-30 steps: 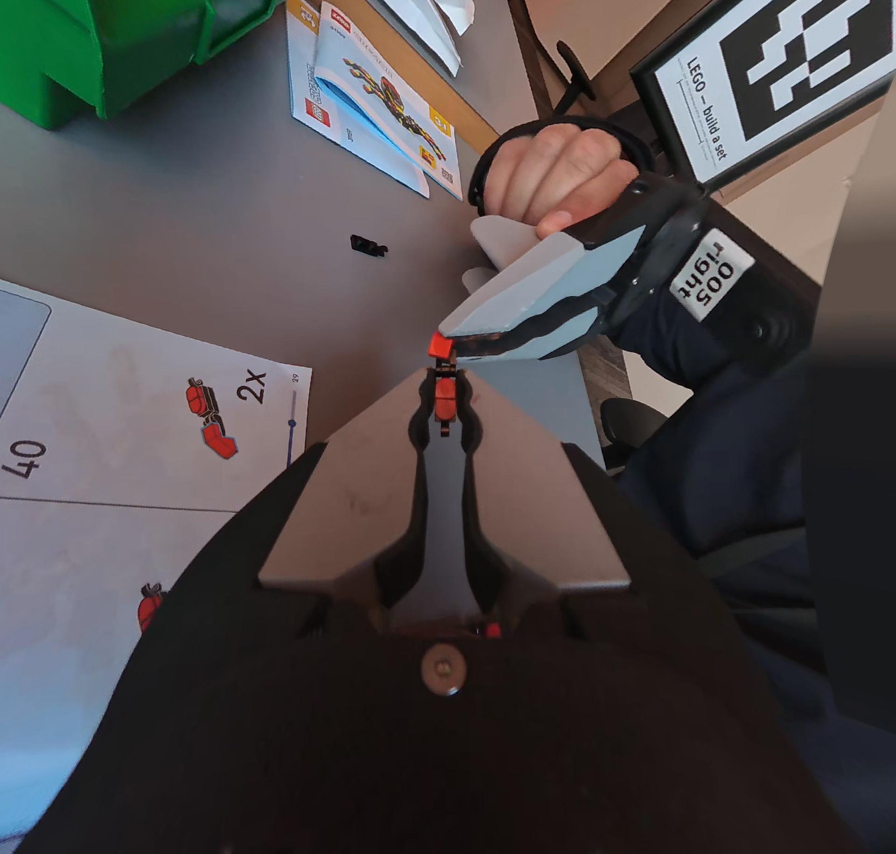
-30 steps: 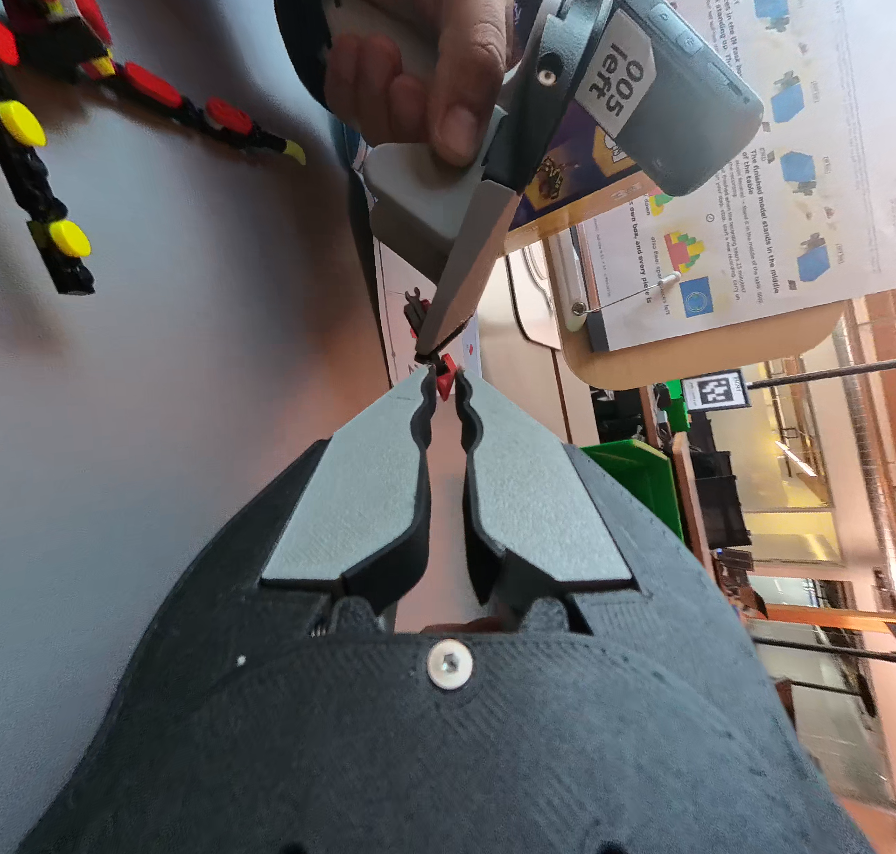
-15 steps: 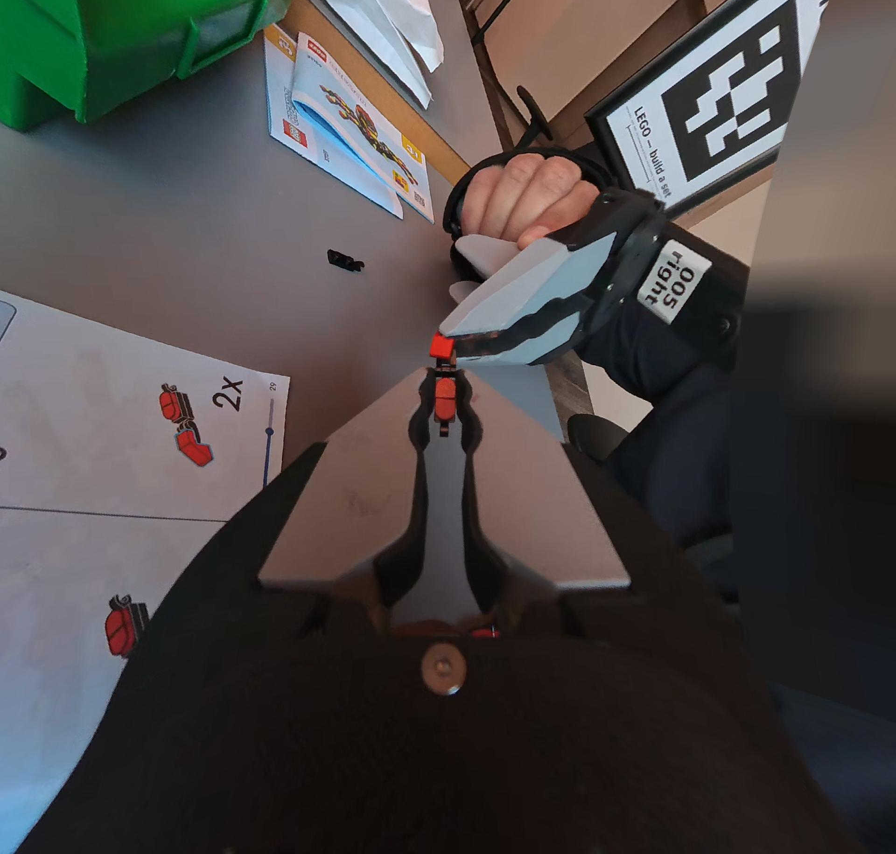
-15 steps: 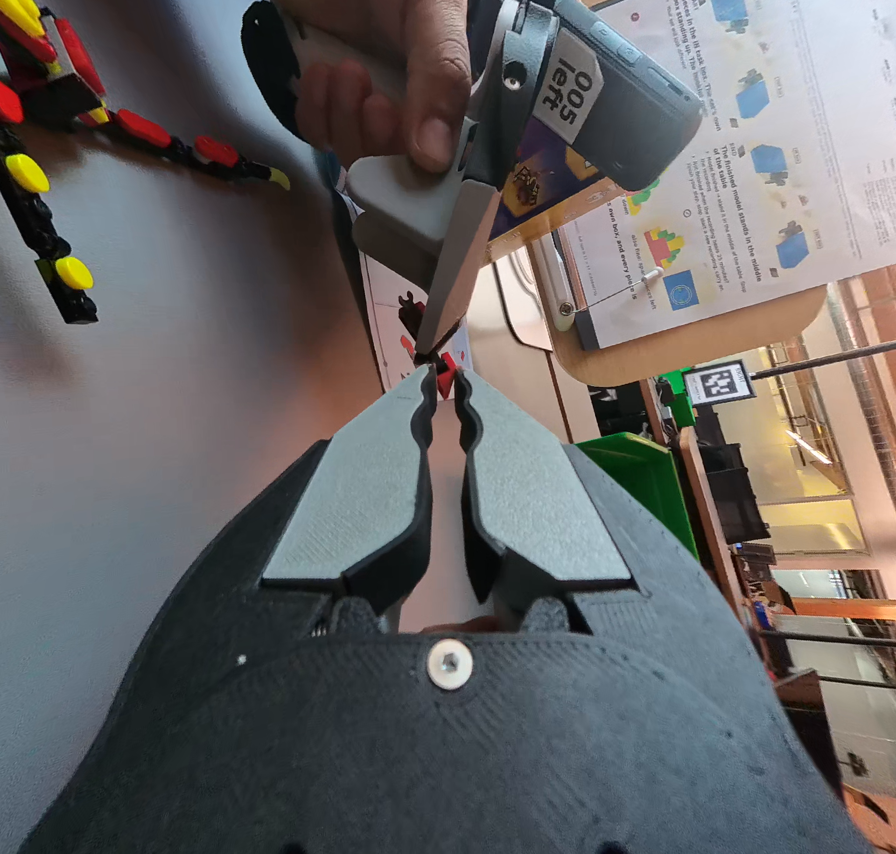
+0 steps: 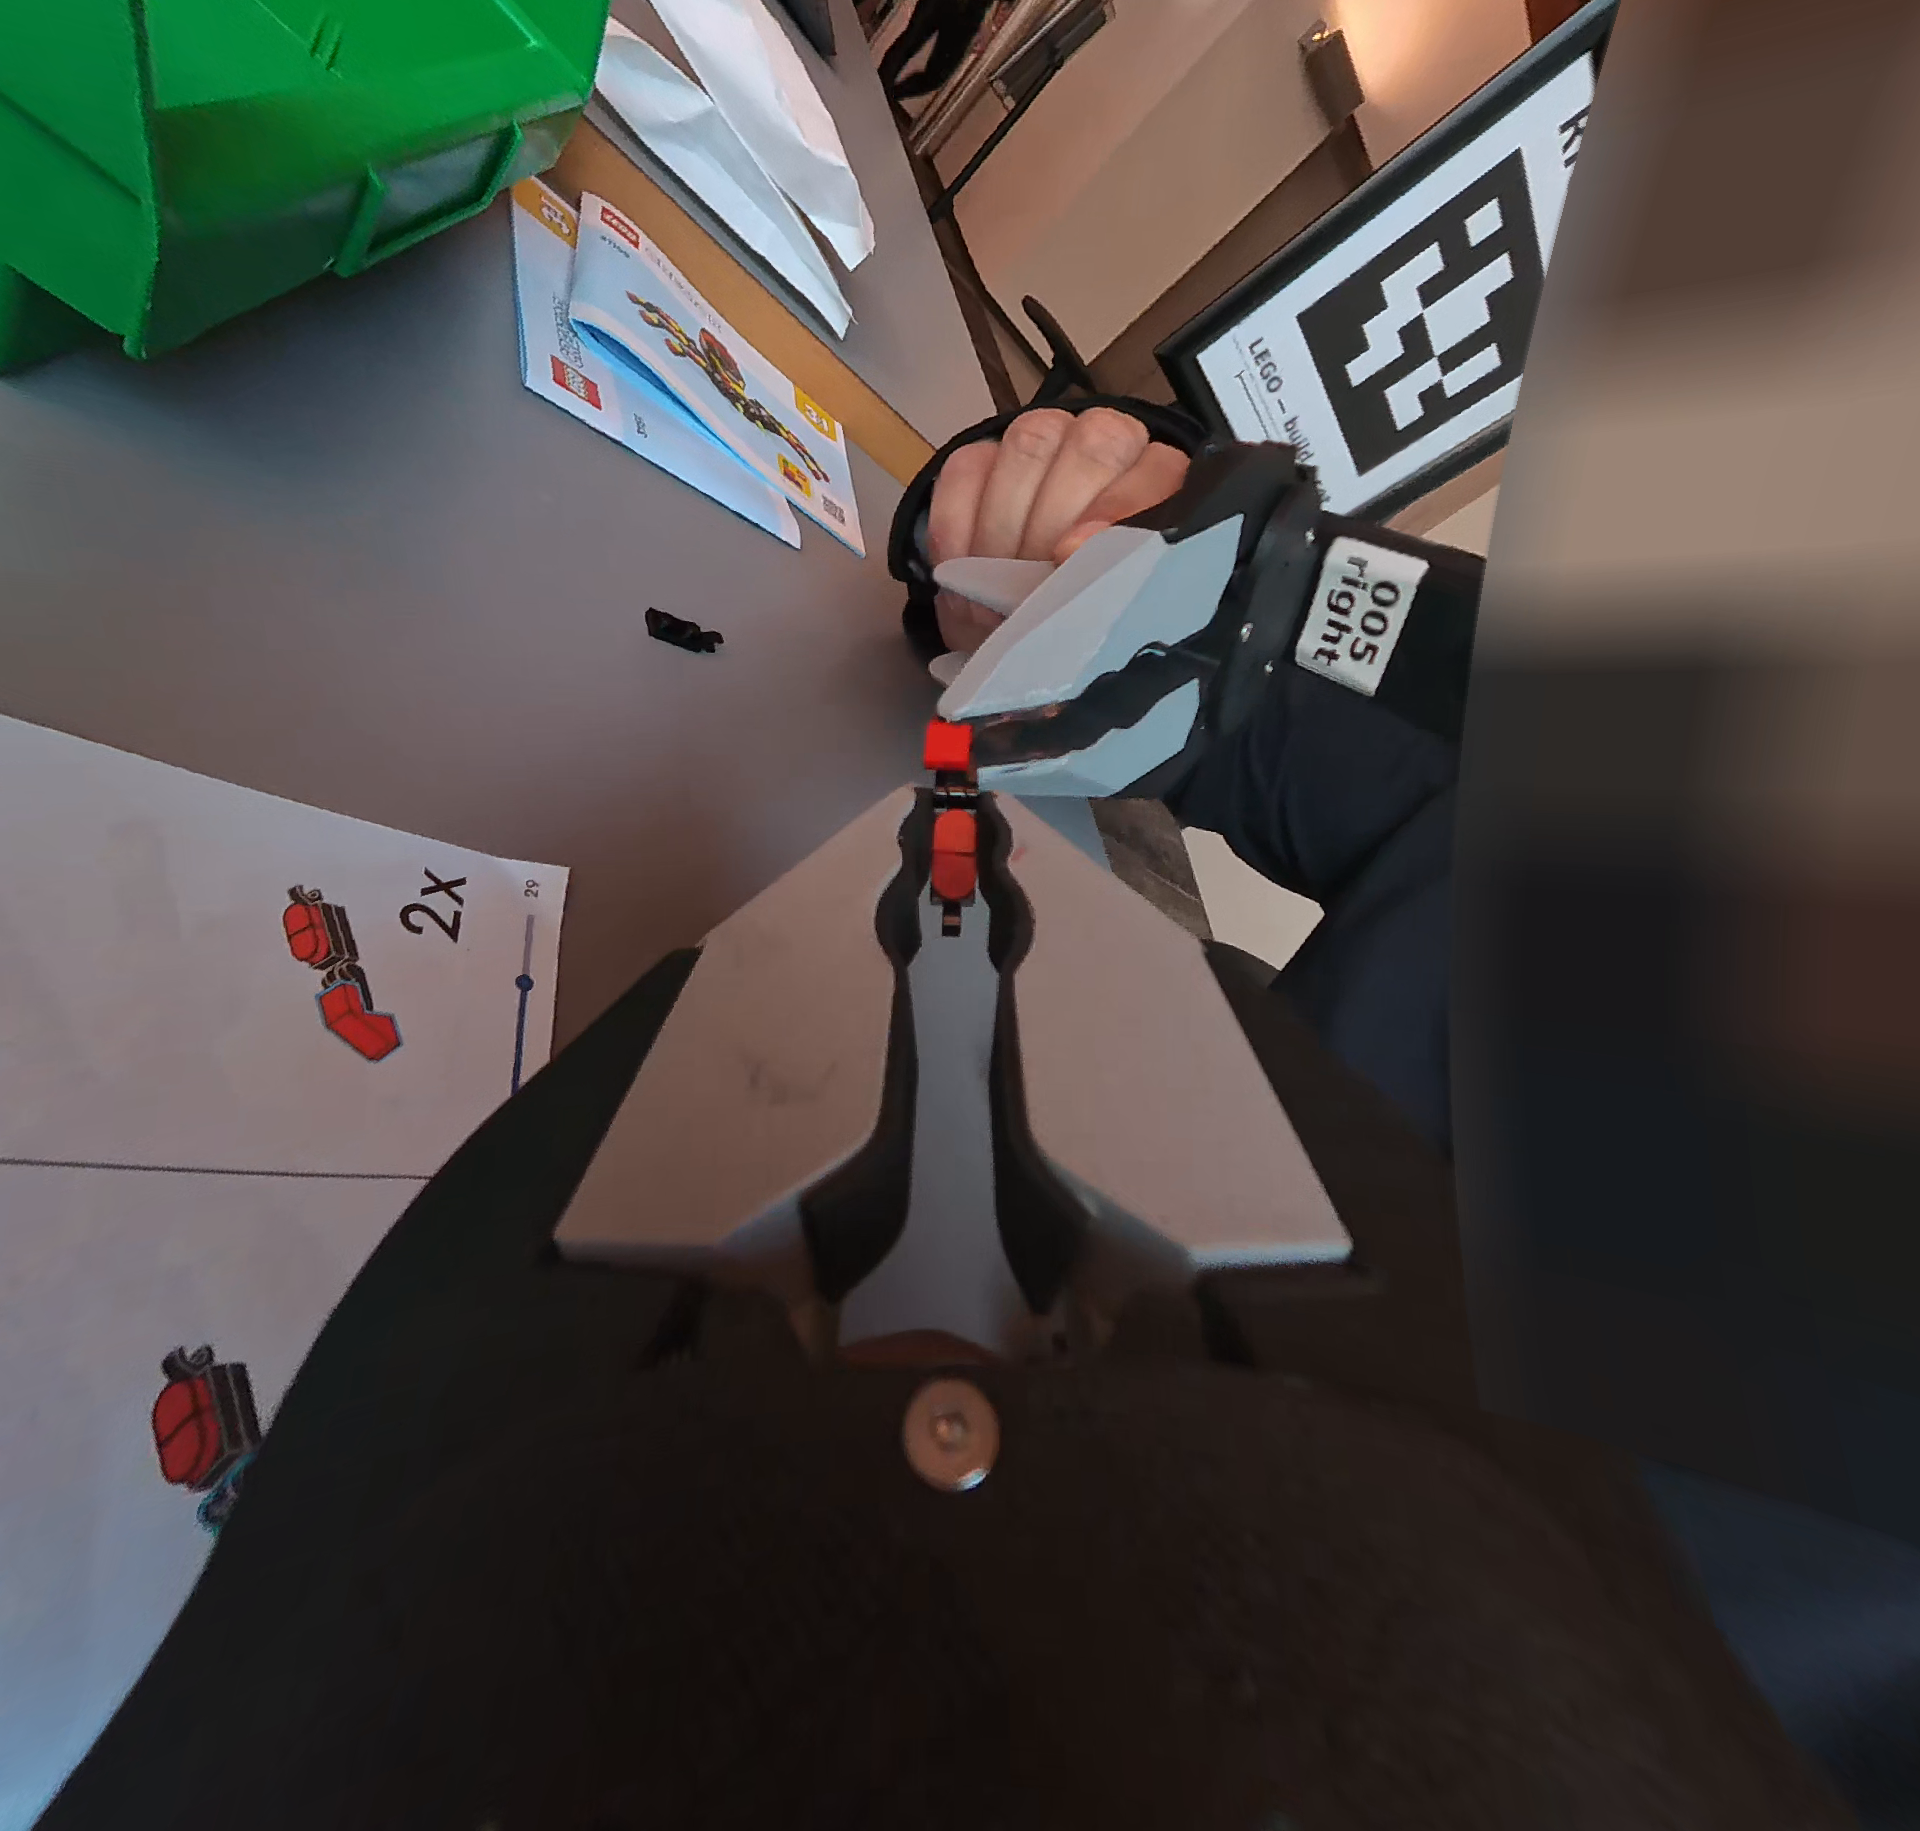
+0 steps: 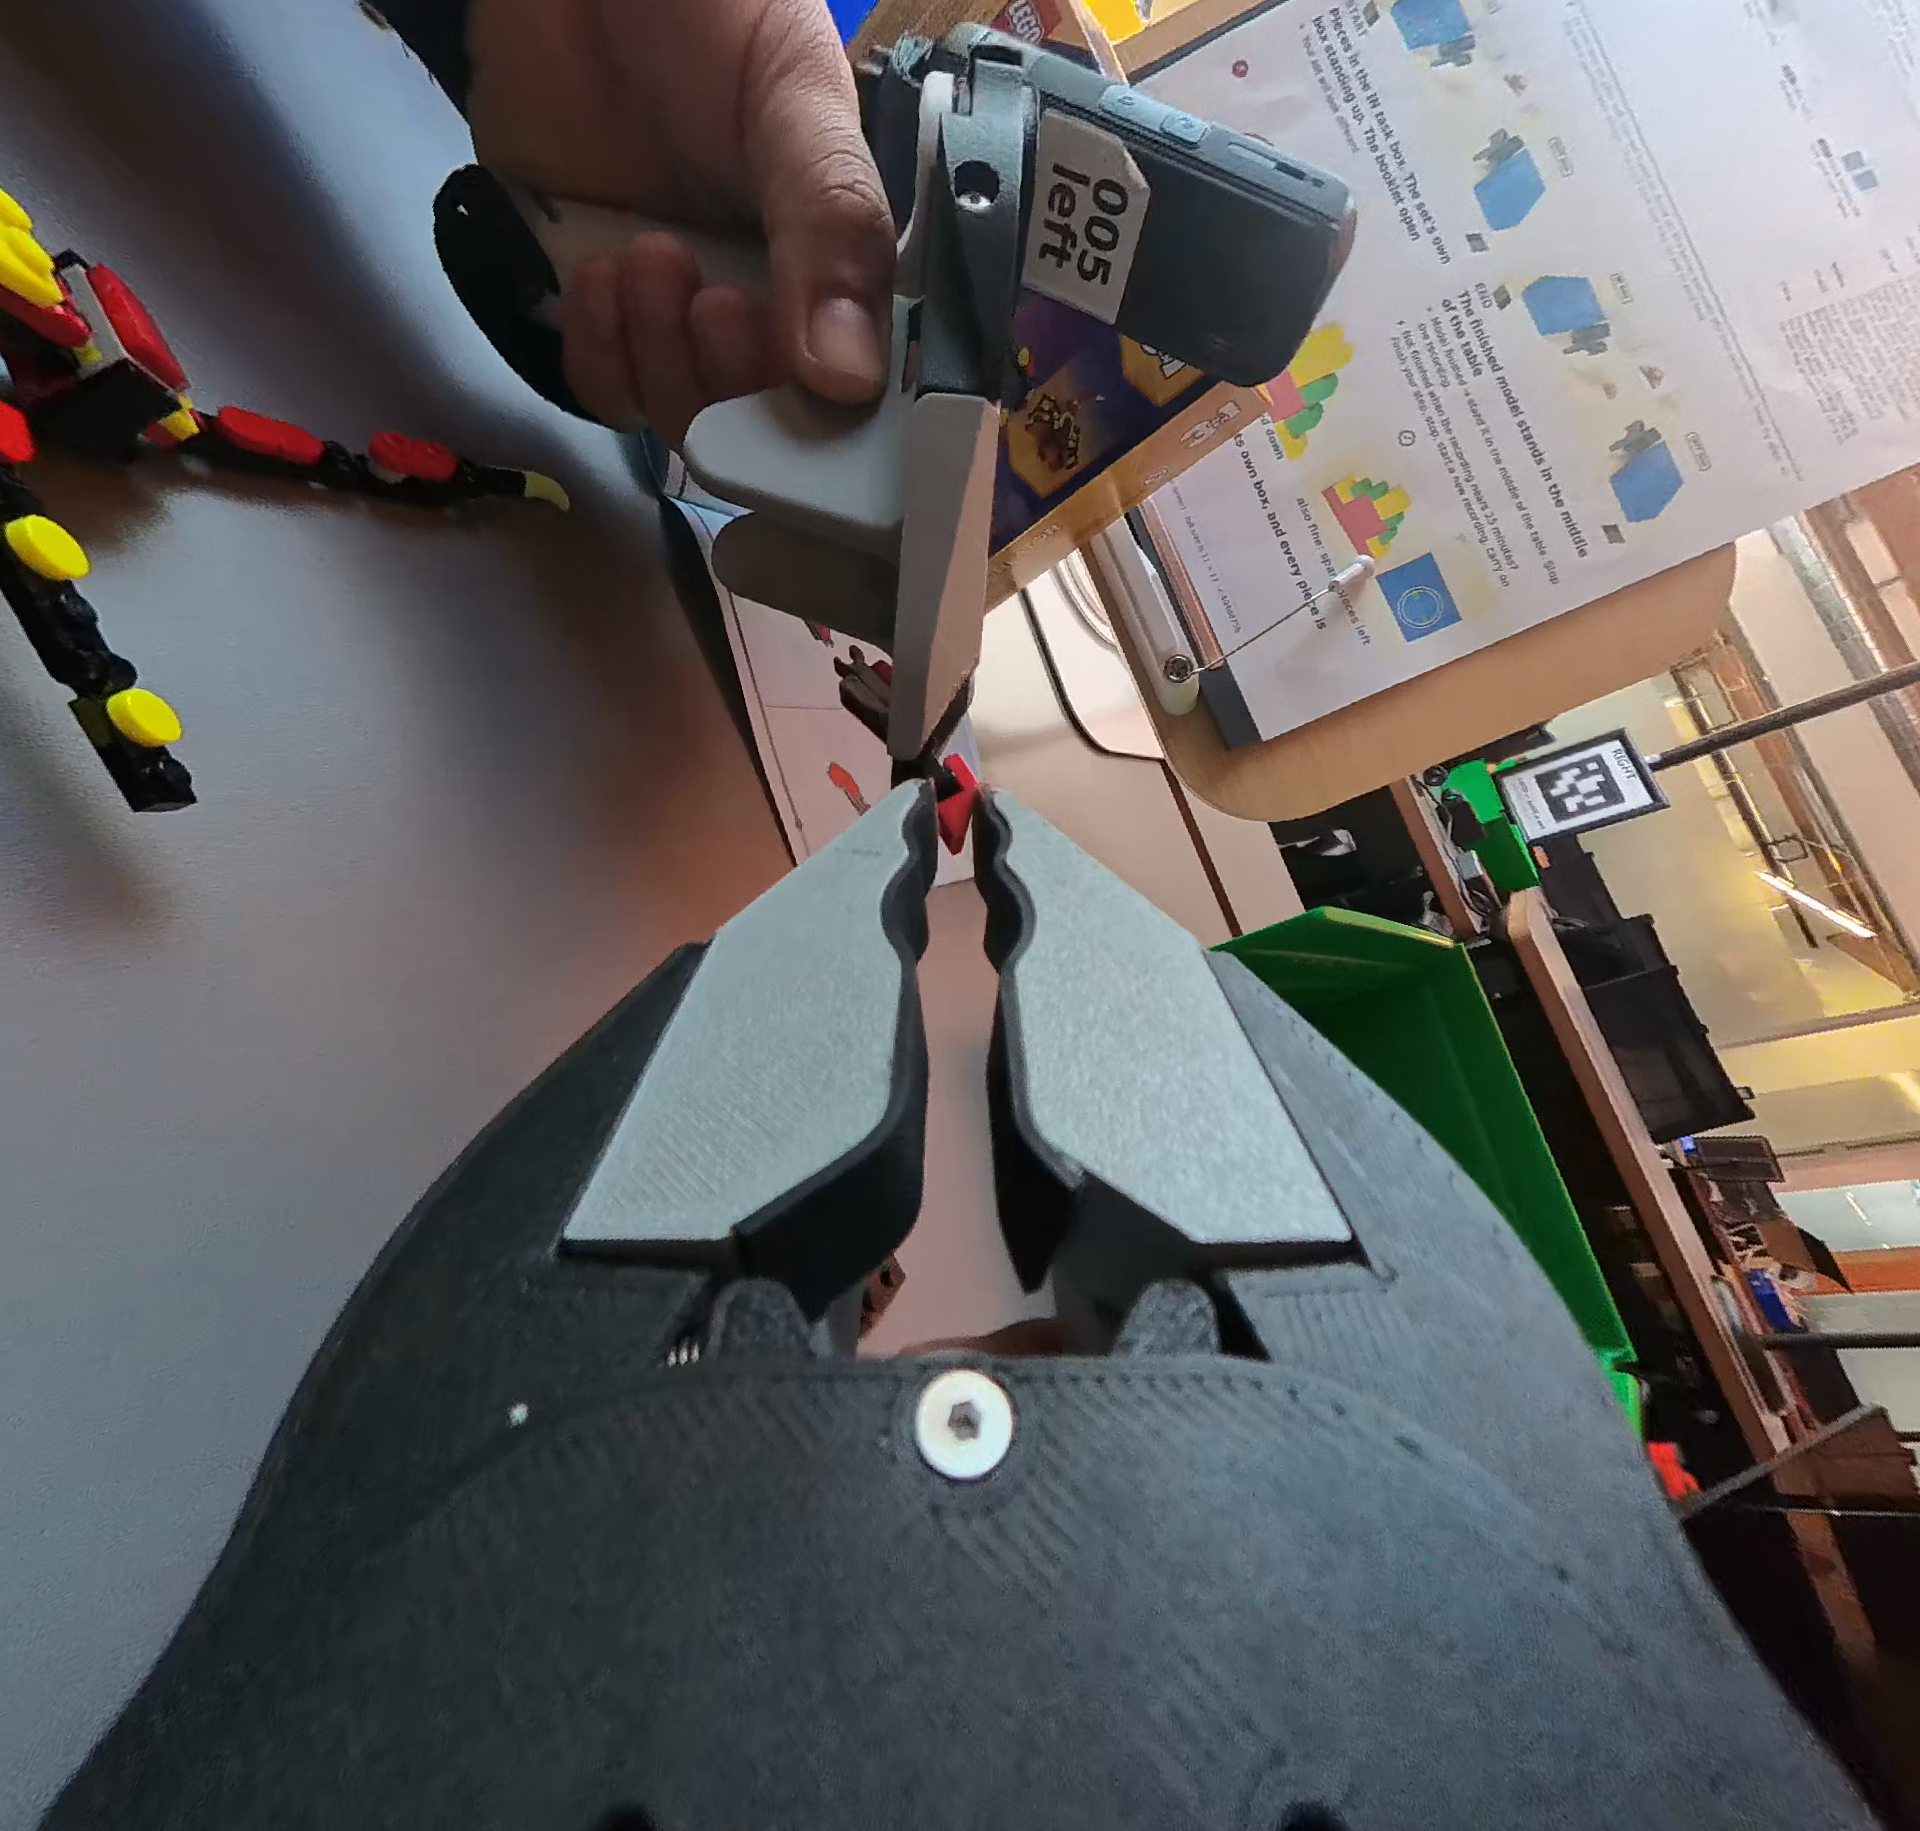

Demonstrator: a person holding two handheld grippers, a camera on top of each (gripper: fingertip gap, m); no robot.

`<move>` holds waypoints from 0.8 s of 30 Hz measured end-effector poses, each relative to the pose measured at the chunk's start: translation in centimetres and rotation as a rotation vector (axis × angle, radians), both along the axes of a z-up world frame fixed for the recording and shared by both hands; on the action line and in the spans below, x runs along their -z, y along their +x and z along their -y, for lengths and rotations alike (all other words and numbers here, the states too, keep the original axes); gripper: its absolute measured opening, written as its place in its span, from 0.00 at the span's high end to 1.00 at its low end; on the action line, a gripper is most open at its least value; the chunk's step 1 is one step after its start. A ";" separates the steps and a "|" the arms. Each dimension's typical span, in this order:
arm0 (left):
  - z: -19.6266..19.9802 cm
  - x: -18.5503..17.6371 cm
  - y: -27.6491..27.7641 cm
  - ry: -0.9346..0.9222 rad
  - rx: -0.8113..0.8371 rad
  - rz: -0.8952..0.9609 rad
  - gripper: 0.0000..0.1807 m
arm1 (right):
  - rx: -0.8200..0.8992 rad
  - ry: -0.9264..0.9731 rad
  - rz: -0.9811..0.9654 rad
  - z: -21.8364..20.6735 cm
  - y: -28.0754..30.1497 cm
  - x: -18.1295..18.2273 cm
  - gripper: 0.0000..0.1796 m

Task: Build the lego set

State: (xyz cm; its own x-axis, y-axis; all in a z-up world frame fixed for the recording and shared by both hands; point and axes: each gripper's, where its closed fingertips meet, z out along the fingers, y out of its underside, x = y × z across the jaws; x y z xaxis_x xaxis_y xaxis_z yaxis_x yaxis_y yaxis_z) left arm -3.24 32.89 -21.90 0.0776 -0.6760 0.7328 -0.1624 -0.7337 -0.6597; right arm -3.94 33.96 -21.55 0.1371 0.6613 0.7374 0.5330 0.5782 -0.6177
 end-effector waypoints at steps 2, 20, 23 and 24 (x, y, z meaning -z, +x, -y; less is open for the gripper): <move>0.1 -0.2 0.0 -0.007 0.002 0.015 0.97 | -0.013 -0.025 -0.018 0.1 0.0 -0.2 0.98; 0.8 -0.2 0.3 -0.021 0.033 0.004 0.97 | -0.039 0.027 0.036 0.7 0.3 -0.2 0.98; 1.1 -0.1 0.4 -0.035 0.048 -0.006 0.97 | -0.066 0.008 0.046 0.9 0.4 -0.2 0.98; 1.2 0.1 0.5 -0.034 0.052 -0.013 0.97 | -0.089 -0.003 0.058 1.1 0.4 0.0 0.98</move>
State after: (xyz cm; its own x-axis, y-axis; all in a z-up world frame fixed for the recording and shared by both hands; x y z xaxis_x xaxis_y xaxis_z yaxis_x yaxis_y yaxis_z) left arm -2.75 31.68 -22.01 0.0528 -0.6542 0.7545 -0.2093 -0.7460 -0.6322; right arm -3.54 32.85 -21.53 0.0349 0.6712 0.7405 0.5143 0.6232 -0.5892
